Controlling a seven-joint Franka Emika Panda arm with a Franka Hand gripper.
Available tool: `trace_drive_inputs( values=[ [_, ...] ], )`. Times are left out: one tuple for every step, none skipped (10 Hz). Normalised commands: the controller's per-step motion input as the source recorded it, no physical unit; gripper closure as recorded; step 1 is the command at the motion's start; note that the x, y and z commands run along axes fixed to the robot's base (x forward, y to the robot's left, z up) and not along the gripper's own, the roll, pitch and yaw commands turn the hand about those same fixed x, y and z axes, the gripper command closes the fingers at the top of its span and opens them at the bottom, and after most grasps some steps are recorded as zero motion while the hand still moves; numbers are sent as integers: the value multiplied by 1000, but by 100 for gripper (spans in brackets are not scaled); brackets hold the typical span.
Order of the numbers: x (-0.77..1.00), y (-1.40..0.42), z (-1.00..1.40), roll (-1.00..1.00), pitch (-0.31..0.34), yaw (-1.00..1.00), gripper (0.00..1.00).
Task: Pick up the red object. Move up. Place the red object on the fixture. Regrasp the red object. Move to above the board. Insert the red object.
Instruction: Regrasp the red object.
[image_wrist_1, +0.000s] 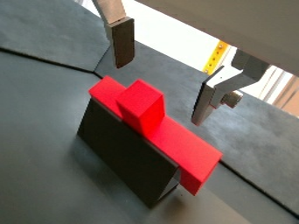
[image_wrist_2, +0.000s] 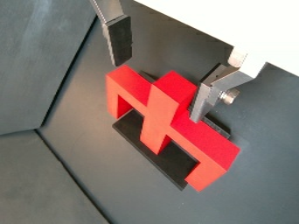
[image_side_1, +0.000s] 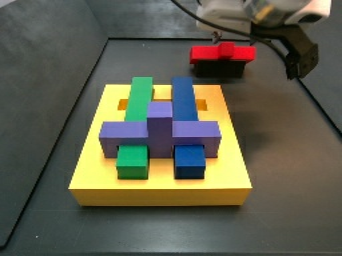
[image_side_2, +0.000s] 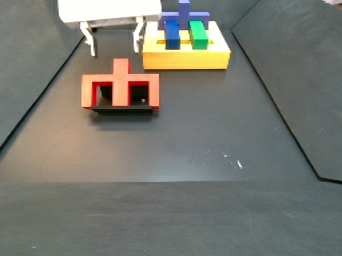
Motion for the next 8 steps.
trace_drive_inputs(
  values=[
    [-137, 6, -243, 257, -57, 86, 0],
    [-171, 54, -240, 129, -94, 40, 0],
    [-131, 51, -206, 40, -103, 37, 0],
    [0, 100, -186, 0, -29, 0, 0],
    [0, 180, -163, 0, 0, 0, 0],
    [0, 191, -209, 29, 0, -46, 0],
    [0, 163, -189, 49, 0, -49, 0],
    [0, 23, -209, 140, 0, -11, 0]
  ],
)
